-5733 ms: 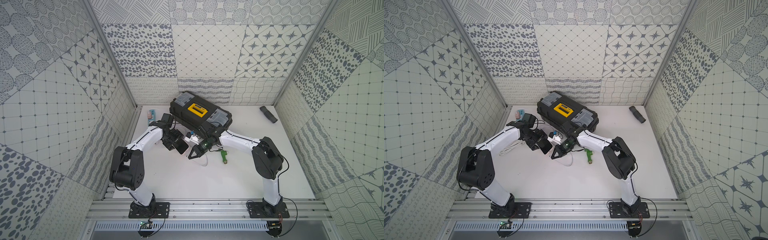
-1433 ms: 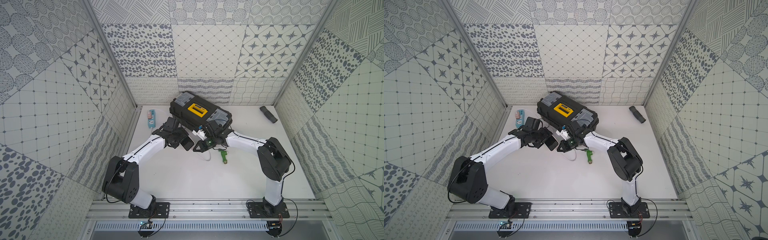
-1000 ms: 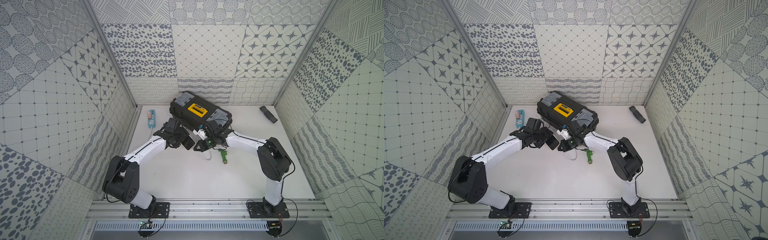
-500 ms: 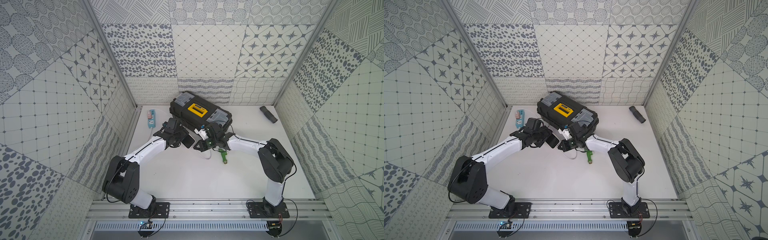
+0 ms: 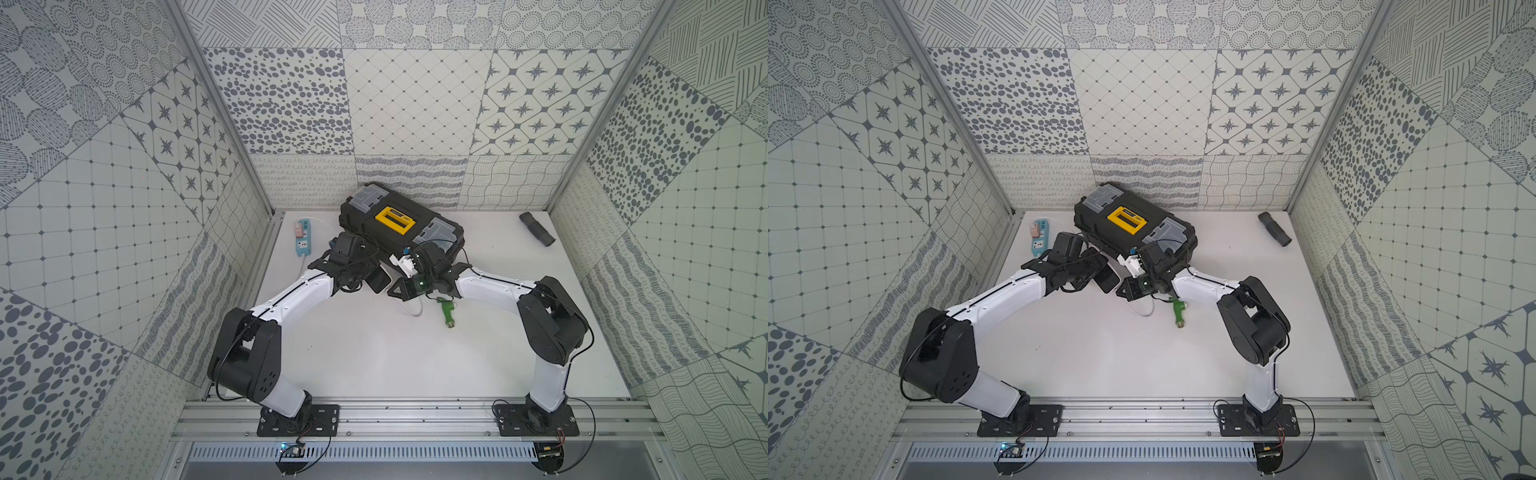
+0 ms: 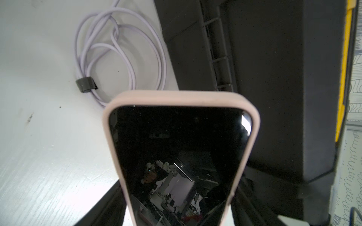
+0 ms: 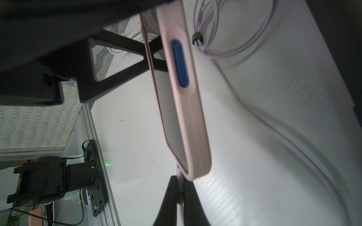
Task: Plug the charging cable into the phone
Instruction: Insert the charging cable into the phone.
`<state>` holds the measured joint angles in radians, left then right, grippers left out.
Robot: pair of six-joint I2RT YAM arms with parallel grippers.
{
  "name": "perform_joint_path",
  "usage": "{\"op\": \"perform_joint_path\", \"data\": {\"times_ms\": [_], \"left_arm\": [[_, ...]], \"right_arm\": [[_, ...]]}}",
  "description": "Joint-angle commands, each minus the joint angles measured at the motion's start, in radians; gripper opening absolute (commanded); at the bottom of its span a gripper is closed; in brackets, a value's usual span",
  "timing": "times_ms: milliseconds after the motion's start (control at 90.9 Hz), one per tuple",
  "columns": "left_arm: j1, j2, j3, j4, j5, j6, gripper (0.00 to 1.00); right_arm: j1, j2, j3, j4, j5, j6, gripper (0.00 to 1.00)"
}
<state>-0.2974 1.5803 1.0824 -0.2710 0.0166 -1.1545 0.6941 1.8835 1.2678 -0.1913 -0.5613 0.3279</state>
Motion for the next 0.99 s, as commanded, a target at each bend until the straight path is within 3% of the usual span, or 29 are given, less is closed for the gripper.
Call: {"op": "perform_joint_path", "data": {"times_ms": [0, 539, 979], "left_arm": [[-0.035, 0.014, 0.004, -0.108, 0.374, 0.071, 0.00], [-0.040, 0.004, -0.006, -0.110, 0.371, 0.052, 0.00], [-0.038, 0.016, 0.029, -0.204, 0.371, 0.132, 0.00]], "right_arm": [[-0.004, -0.029, 0.116, 0.274, -0.018, -0.039, 0.00], [-0.005, -0.058, 0.123, 0.312, 0.114, -0.049, 0.00], [-0.031, -0.107, 0.118, 0.297, 0.122, -0.066, 0.00]]}}
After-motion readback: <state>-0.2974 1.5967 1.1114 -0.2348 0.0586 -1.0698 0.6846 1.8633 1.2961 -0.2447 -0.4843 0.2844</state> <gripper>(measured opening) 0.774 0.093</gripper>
